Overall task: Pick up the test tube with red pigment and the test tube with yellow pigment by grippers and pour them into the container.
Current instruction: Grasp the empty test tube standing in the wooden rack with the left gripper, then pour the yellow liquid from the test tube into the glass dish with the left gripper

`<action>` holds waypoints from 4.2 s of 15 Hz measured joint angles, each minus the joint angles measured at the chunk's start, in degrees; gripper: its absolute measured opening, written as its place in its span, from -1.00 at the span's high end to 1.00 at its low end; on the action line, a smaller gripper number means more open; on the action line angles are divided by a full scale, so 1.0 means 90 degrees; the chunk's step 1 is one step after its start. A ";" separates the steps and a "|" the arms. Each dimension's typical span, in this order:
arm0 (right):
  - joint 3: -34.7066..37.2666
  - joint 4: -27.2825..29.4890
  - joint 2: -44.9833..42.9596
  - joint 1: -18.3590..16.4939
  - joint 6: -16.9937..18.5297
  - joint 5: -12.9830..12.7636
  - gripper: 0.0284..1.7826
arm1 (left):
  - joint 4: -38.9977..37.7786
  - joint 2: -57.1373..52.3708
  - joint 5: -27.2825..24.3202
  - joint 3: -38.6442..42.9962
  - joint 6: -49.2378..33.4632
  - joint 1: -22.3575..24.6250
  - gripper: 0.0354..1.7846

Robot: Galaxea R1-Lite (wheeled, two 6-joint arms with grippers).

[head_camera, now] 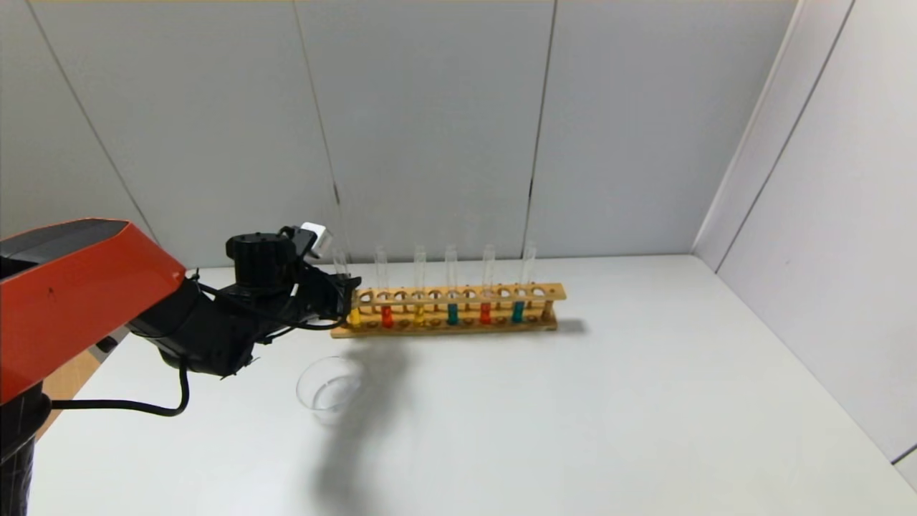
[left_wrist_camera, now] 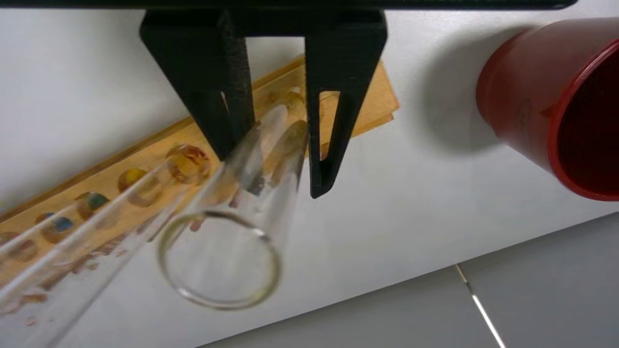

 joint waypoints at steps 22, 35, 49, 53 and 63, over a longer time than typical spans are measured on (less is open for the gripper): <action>0.0000 0.0003 0.0000 0.0000 0.0000 0.0000 -0.96 | 0.1942 -0.3099 0.0301 -0.0559 0.1231 0.0278 0.67; 0.0000 0.0000 0.0000 0.0000 0.0000 0.0000 -0.96 | 0.1879 -0.3828 -0.0451 0.0764 0.3170 0.1147 0.67; 0.0000 0.0003 0.0000 0.0000 0.0000 0.0000 -0.96 | 0.2521 -0.3725 -0.1615 0.0706 0.6460 0.1486 0.67; 0.0000 0.0000 0.0000 0.0000 0.0000 0.0000 -0.96 | 0.2435 -0.3875 -0.1909 0.1308 0.6962 0.1373 0.67; 0.0000 0.0003 0.0000 0.0000 0.0000 0.0000 -0.96 | 0.2007 -0.3776 -0.1917 0.1879 0.8284 0.1716 0.67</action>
